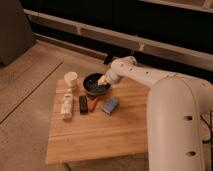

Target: Pick up the ceramic bowl

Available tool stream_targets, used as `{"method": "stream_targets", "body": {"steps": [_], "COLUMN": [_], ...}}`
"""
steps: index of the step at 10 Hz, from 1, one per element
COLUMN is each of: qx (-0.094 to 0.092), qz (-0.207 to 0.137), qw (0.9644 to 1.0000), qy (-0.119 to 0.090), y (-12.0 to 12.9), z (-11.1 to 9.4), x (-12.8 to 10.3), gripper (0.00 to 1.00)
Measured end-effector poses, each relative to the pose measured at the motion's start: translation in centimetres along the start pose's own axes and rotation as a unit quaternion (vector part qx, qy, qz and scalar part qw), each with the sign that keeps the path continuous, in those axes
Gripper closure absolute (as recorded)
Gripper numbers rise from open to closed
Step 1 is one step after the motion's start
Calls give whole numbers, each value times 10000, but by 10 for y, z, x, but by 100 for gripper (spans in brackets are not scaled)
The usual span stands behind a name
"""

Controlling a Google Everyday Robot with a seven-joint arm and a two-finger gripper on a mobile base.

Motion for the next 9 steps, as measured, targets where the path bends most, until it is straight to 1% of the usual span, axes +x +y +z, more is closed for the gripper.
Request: {"method": "stream_targets", "body": {"steps": [1, 3, 4, 5, 6, 7, 9], "qx": [70, 244, 308, 369, 428, 479, 549], "qz": [10, 53, 74, 90, 105, 118, 169], "qw": [9999, 9990, 9983, 9973, 9966, 9962, 9962], "qy": [100, 378, 498, 625, 696, 718, 654], "y": [-3, -9, -11, -14, -16, -18, -21], "z": [8, 26, 32, 37, 40, 40, 35], "x": [0, 2, 4, 6, 5, 3, -4], "gripper": [35, 35, 37, 45, 56, 66, 87]}}
